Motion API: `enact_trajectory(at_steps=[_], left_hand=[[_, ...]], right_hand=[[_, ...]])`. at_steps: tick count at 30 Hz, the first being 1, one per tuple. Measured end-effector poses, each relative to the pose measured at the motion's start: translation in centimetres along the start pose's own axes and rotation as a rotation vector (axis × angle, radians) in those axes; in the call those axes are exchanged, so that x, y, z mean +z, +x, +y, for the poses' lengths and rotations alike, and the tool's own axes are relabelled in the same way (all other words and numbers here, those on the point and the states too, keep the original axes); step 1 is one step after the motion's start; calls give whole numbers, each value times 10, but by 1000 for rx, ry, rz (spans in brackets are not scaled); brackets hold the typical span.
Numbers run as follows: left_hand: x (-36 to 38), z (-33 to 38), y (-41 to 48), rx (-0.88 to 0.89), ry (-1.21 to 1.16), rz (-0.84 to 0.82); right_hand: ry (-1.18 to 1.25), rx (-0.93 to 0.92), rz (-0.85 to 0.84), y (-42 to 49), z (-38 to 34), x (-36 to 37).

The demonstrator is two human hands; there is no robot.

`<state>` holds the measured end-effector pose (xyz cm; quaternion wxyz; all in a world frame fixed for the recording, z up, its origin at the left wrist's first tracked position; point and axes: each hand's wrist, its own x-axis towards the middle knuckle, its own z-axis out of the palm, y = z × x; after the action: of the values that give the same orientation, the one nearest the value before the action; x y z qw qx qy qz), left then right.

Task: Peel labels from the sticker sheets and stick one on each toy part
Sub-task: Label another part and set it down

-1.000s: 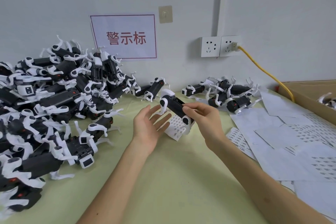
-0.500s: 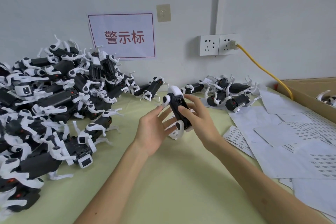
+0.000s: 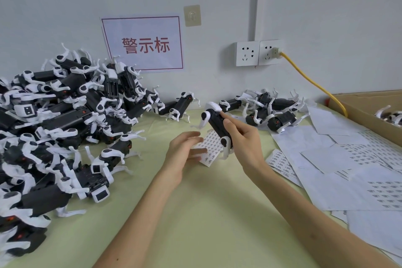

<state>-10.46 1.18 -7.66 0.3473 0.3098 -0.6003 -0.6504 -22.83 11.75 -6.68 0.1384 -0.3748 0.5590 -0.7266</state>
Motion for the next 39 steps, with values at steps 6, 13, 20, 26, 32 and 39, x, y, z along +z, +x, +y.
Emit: enact_trajectory(at_steps=[6,13,20,26,32,39], left_hand=[[-19,-19,10,75,1059,179],[-16,-25,20,33,1115,92],[-19,-22,20,57,761,223],[-22,-18,20,62,249,298],[-24,-16,23,26,146,239],[-30,-6,22,-234,-414,106]], right_hand=[[-23,10,61,2,3,-3],[-114,69,67,0,0,-2],[-8,115,-54,-3,-4,-1],[110,108,-10,-2,-7,-5],[158,137,133,5,-5,-10],[68,214,-68,3,-4,-6]])
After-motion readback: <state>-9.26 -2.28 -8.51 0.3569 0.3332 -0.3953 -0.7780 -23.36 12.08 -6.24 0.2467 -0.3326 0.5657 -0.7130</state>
